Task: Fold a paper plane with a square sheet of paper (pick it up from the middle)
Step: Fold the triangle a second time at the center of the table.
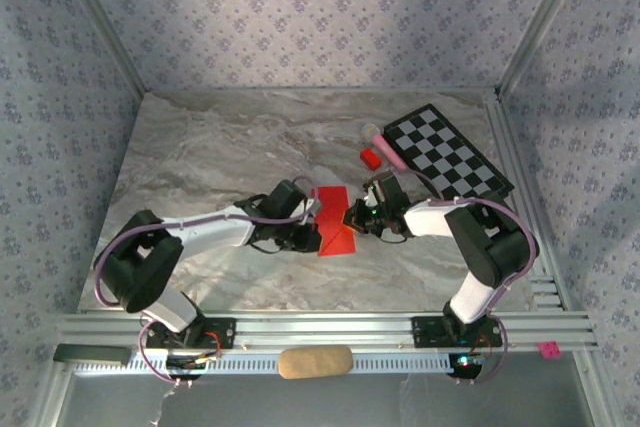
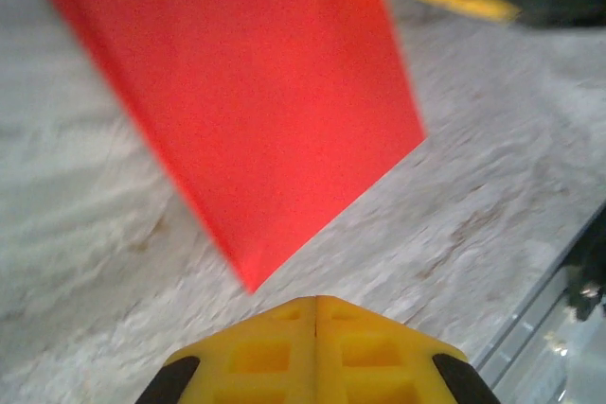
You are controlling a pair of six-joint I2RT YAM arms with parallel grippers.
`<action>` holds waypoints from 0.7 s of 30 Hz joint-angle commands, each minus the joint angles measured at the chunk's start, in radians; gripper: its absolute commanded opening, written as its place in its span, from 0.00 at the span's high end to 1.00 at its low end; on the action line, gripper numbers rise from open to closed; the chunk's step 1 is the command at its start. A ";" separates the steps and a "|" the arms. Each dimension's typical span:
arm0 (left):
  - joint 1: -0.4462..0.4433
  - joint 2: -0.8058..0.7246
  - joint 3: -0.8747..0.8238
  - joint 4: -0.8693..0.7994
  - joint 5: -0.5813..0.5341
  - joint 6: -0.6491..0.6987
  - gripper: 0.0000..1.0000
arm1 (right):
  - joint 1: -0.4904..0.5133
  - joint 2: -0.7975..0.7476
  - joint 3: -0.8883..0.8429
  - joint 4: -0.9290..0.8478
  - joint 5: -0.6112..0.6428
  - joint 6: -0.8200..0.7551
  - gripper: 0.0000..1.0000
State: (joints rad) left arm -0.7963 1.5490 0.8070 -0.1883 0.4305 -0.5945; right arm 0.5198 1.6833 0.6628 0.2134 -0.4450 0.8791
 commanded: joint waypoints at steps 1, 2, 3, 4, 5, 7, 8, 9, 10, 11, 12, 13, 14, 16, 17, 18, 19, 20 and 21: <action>0.018 0.048 0.074 0.004 0.020 0.021 0.92 | 0.002 0.013 -0.011 -0.073 0.058 0.008 1.00; 0.018 0.070 0.087 0.007 0.015 0.017 0.92 | 0.003 0.010 -0.011 -0.072 0.057 0.010 1.00; 0.018 0.094 0.095 0.019 0.012 0.012 0.92 | 0.001 0.007 -0.011 -0.073 0.056 0.008 1.00; 0.018 0.118 0.104 0.032 0.014 0.009 0.92 | 0.002 0.005 -0.009 -0.074 0.057 0.008 1.00; 0.018 0.139 0.110 0.035 0.014 0.011 0.92 | 0.000 0.003 -0.010 -0.072 0.054 0.008 0.99; 0.018 0.180 0.125 0.014 -0.012 0.016 0.92 | -0.004 -0.002 -0.007 -0.060 0.034 0.001 0.99; 0.017 0.194 0.126 0.007 -0.018 0.022 0.93 | -0.004 -0.004 -0.005 -0.060 0.031 -0.001 0.99; 0.018 0.206 0.120 0.002 -0.028 0.025 0.94 | -0.004 -0.011 -0.005 -0.055 0.028 -0.003 0.98; 0.019 0.214 0.112 0.003 -0.031 0.025 0.95 | -0.004 -0.017 -0.005 -0.050 0.024 -0.005 0.97; 0.018 0.218 0.102 0.007 -0.032 0.025 0.96 | -0.005 -0.024 -0.003 -0.046 0.016 -0.006 0.96; 0.019 0.221 0.088 0.011 -0.035 0.023 0.96 | -0.004 -0.032 0.002 -0.045 0.006 -0.013 0.95; 0.018 0.224 0.077 0.017 -0.037 0.019 0.97 | -0.005 -0.043 0.012 -0.045 -0.005 -0.018 0.94; 0.018 0.224 0.068 0.018 -0.043 0.017 0.98 | -0.004 -0.053 0.019 -0.048 -0.011 -0.021 0.93; 0.018 0.224 0.055 0.022 -0.058 0.011 1.00 | 0.002 -0.078 0.035 -0.061 -0.019 -0.036 0.90; 0.018 0.225 0.053 0.023 -0.059 0.010 0.99 | 0.008 -0.087 0.043 -0.068 -0.020 -0.041 0.90; 0.017 0.227 0.056 0.017 -0.059 0.013 1.00 | 0.014 -0.092 0.049 -0.079 -0.023 -0.046 0.89; 0.018 0.227 0.061 0.011 -0.060 0.015 1.00 | 0.022 -0.091 0.052 -0.085 -0.028 -0.049 0.89; 0.018 0.227 0.060 0.011 -0.061 0.015 1.00 | 0.028 -0.086 0.054 -0.086 -0.036 -0.053 0.89; 0.017 0.225 0.061 0.010 -0.062 0.016 1.00 | 0.040 -0.075 0.054 -0.082 -0.043 -0.054 0.89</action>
State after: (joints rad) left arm -0.7788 1.7634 0.8932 -0.1341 0.4103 -0.5877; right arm 0.5377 1.6150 0.6922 0.1665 -0.4591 0.8551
